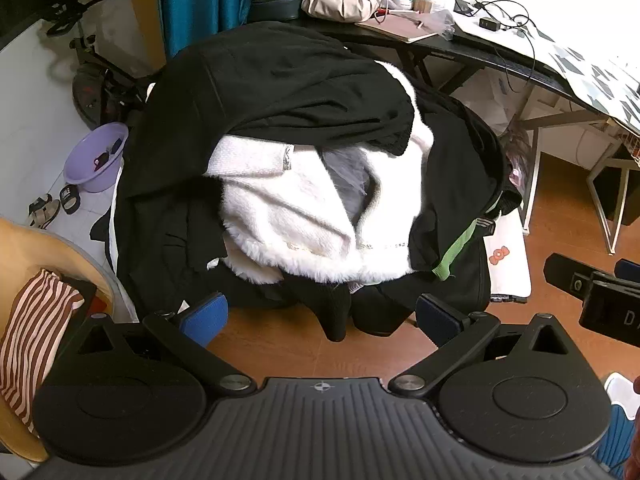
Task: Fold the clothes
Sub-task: 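Move both grippers toward the pile of clothes on the chair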
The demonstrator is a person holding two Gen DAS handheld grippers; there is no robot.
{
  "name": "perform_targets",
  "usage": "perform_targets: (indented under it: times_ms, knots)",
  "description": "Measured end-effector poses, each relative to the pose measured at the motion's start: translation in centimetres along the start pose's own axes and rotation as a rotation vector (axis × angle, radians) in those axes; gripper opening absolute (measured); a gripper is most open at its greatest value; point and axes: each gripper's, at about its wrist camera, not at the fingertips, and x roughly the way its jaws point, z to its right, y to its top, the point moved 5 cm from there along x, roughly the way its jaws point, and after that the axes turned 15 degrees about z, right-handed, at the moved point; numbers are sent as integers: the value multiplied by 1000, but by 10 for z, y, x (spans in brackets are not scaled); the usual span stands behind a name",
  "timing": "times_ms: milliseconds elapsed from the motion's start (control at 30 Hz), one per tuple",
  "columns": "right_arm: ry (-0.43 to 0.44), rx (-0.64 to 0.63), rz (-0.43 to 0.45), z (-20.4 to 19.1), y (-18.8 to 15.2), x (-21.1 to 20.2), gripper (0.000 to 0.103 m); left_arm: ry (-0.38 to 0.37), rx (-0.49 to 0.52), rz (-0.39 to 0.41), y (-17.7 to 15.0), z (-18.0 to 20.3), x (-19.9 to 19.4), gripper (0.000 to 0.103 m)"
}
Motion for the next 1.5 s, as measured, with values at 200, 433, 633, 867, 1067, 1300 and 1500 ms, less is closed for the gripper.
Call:
perform_targets:
  times_ms: [200,433,633,867,1067,1300,1500]
  knots:
    - [0,8,0,1,-1,0,102,2,1,2,-1,-1,-1,102]
    - [9,3,-9,-3,-2,1,102,10,-11,-8,-4,-5,-2,102]
    - [14,0,-16,-6,-4,1,102,12,-13,-13,-6,-7,-3,102]
    - [16,2,-23,-4,-6,1,102,13,-13,-14,-8,-7,-4,102]
    - [11,8,-21,-2,-7,-2,102,8,-16,-18,-9,-6,-5,102]
    - [1,0,8,1,-4,-7,102,-1,-28,-2,-7,-7,-9,102]
    - [-17,62,47,16,7,-6,102,-66,-92,-13,-8,-14,-10,102]
